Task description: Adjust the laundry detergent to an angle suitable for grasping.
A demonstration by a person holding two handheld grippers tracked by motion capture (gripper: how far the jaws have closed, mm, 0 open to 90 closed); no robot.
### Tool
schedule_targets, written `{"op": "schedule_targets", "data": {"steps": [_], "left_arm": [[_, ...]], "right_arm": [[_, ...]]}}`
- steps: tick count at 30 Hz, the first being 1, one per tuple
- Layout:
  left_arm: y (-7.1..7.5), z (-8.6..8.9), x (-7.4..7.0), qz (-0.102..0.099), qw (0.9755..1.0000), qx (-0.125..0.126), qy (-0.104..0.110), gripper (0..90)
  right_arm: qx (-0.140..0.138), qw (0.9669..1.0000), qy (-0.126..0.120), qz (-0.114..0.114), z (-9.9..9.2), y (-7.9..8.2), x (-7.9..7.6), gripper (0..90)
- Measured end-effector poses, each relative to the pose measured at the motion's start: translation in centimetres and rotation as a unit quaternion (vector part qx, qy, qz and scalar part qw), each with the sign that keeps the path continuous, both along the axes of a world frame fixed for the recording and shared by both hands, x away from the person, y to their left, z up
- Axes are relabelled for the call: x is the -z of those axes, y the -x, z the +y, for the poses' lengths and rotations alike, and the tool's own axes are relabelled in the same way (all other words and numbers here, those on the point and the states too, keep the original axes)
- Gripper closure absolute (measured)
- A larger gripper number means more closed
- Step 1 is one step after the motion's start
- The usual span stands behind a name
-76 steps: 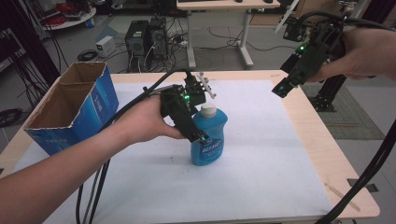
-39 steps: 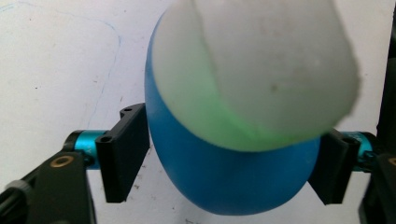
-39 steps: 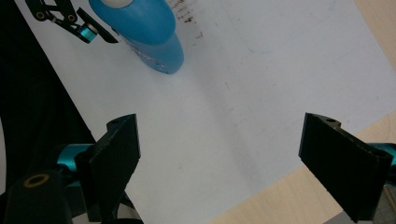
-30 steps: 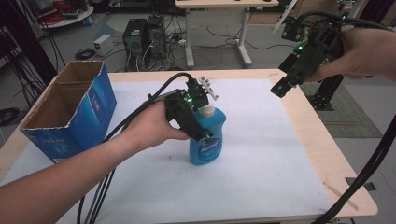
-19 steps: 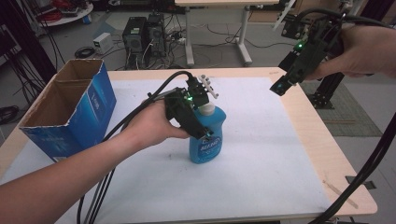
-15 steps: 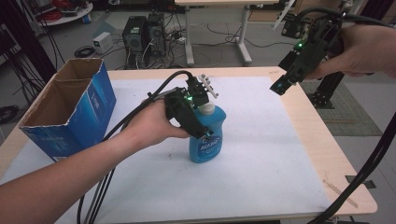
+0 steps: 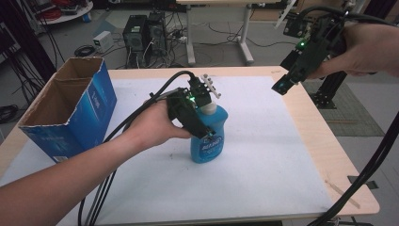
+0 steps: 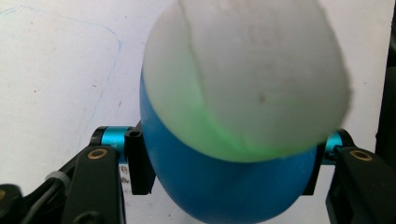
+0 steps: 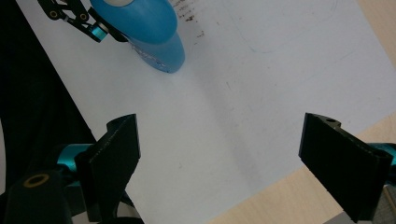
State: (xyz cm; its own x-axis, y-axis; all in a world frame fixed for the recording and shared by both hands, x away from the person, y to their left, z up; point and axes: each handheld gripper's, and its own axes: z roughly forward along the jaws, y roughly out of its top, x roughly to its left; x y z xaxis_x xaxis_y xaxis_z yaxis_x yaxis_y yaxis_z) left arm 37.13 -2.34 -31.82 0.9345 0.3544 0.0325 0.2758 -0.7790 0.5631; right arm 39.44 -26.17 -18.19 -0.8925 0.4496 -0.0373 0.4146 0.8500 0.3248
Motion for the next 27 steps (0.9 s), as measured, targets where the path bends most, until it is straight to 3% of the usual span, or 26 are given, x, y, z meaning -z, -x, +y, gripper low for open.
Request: {"op": "schedule_targets", "data": {"steps": [11, 15, 21, 23, 27], "left_arm": [[0.0, 0.1, 0.1, -0.002, 1.0000, -0.006, 0.006, 41.9], [0.0, 0.2, 0.1, -0.007, 0.9999, 0.003, 0.010, 42.6], [-0.1, 1.1, -1.0, -0.020, 0.9987, 0.046, 0.009, 43.1], [-0.2, 1.7, -1.4, -0.021, 0.9983, 0.051, 0.015, 43.2], [-0.6, 3.6, -2.8, -0.016, 0.9944, 0.093, 0.048, 43.4]], "right_arm": [[0.000, 1.0000, -0.001, 0.001, 0.1, 0.1, 0.2, 12.0], [0.000, 1.0000, 0.000, 0.002, 0.1, 0.1, 0.2, 12.1], [0.002, 1.0000, -0.003, -0.001, -0.1, 0.2, 0.2, 12.1], [0.004, 1.0000, -0.003, -0.001, -0.1, 0.3, 0.1, 12.0], [0.003, 1.0000, -0.005, -0.003, -0.1, 0.2, 0.1, 12.0]]}}
